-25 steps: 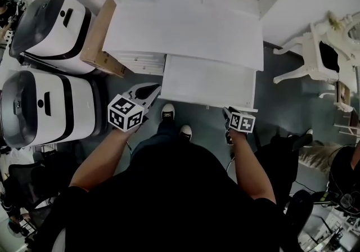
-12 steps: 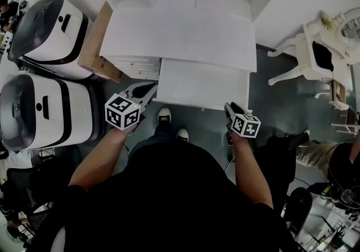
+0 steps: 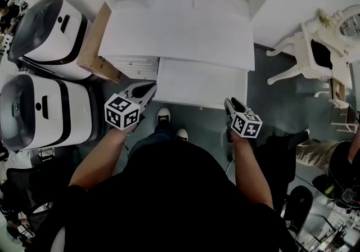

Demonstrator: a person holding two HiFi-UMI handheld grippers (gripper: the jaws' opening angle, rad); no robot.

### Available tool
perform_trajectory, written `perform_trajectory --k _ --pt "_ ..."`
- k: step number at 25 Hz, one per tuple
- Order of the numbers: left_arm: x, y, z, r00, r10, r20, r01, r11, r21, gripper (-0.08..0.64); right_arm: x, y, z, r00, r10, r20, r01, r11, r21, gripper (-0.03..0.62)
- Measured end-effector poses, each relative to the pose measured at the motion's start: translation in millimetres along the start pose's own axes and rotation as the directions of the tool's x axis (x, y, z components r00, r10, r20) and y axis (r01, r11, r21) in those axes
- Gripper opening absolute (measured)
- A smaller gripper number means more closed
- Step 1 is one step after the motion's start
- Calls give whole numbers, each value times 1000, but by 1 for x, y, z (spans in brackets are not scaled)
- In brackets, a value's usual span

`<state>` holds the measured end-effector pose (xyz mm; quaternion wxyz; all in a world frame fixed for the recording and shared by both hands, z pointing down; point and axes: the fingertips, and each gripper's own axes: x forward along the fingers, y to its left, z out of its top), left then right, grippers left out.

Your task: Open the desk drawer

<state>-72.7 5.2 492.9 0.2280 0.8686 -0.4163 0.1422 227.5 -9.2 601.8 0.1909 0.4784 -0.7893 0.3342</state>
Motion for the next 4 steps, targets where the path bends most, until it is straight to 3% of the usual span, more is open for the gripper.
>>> perform_trajectory --k 4 --pt "-1 -7 -6 1000 -6 -8 6 1000 4 9 -4 0 -4 1000 0 7 0 1000 -1 129"
